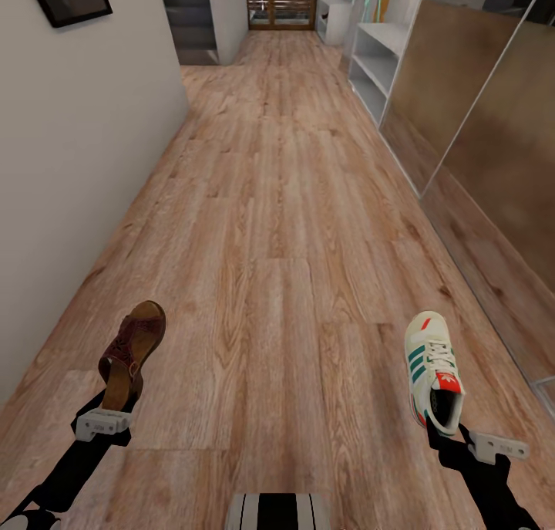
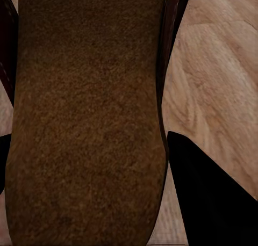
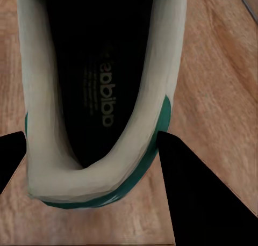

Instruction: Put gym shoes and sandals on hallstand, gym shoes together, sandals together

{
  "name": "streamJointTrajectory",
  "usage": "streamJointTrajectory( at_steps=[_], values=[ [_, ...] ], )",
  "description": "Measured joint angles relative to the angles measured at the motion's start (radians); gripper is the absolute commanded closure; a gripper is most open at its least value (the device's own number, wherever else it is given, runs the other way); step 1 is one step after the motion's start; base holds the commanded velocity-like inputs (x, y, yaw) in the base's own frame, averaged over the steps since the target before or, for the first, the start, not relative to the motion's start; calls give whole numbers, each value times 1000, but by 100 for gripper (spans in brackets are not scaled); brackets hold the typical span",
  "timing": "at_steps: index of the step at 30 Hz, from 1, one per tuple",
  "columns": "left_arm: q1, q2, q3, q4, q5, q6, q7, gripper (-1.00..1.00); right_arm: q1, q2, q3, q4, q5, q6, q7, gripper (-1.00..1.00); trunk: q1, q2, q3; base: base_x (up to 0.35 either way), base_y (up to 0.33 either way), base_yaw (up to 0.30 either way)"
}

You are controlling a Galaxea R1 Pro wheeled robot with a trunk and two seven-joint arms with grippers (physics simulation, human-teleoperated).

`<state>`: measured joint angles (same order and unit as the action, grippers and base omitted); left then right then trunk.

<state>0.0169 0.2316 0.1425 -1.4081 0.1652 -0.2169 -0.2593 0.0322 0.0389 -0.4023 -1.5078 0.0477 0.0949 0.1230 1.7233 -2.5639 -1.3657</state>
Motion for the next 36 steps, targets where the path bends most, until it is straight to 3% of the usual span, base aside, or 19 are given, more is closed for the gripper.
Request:
streamJointTrajectory(
  at_steps=[24, 36],
  values=[
    [0, 0, 0, 0, -3, 0, 0, 100, 0, 0, 0, 0, 0, 0, -5, 100, 0, 0, 0, -9, 33, 84],
    [0, 0, 0, 0, -2, 1, 0, 100, 0, 0, 0, 0, 0, 0, -5, 100, 0, 0, 5, 200, 1, 4]
  ],
)
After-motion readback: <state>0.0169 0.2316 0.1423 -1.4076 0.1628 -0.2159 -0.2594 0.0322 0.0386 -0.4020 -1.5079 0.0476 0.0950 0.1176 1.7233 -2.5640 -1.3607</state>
